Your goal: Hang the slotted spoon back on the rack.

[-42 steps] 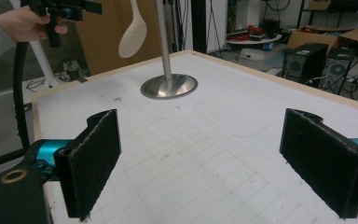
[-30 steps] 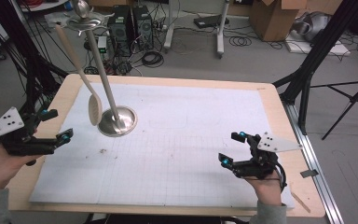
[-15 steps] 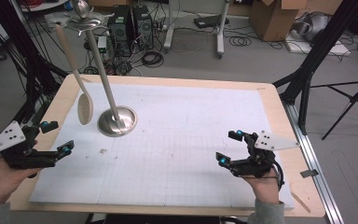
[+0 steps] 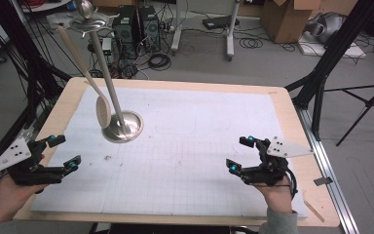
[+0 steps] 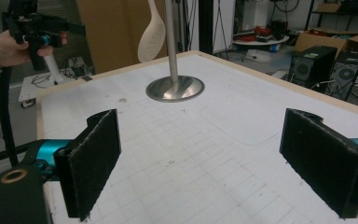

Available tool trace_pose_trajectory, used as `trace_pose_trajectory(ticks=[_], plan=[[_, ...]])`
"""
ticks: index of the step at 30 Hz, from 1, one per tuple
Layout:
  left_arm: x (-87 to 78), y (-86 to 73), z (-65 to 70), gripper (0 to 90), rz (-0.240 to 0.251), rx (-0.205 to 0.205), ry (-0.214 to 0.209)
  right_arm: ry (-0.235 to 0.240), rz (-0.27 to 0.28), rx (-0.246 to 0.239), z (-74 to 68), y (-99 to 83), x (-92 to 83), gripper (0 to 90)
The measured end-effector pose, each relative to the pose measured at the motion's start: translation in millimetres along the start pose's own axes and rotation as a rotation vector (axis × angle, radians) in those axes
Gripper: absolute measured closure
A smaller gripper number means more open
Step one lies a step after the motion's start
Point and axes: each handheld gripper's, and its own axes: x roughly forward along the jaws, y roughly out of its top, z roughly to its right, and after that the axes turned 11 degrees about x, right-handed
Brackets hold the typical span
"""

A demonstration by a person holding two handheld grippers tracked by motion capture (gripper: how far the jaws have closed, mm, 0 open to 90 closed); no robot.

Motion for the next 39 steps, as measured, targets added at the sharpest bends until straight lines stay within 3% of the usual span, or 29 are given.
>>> trace_pose_trajectory(ticks=[11, 25, 39], plan=[[-6.8, -5.6, 7.1, 12.3, -0.001, 0.000, 0.020, -0.004, 0.004, -0.002, -0.1, -0.5, -1.2, 11.6], [-23.7, -14.9, 11.9, 12.2, 0.024, -0.017, 0.084, -0.026, 0.013, 0.001, 1.0, -3.4, -5.1, 11.6], [-30.9, -21.9, 16.8, 12.2, 0.005, -0.012, 0.108, -0.043, 0.025, 0.010, 3.8, -6.5, -11.2, 11.6]])
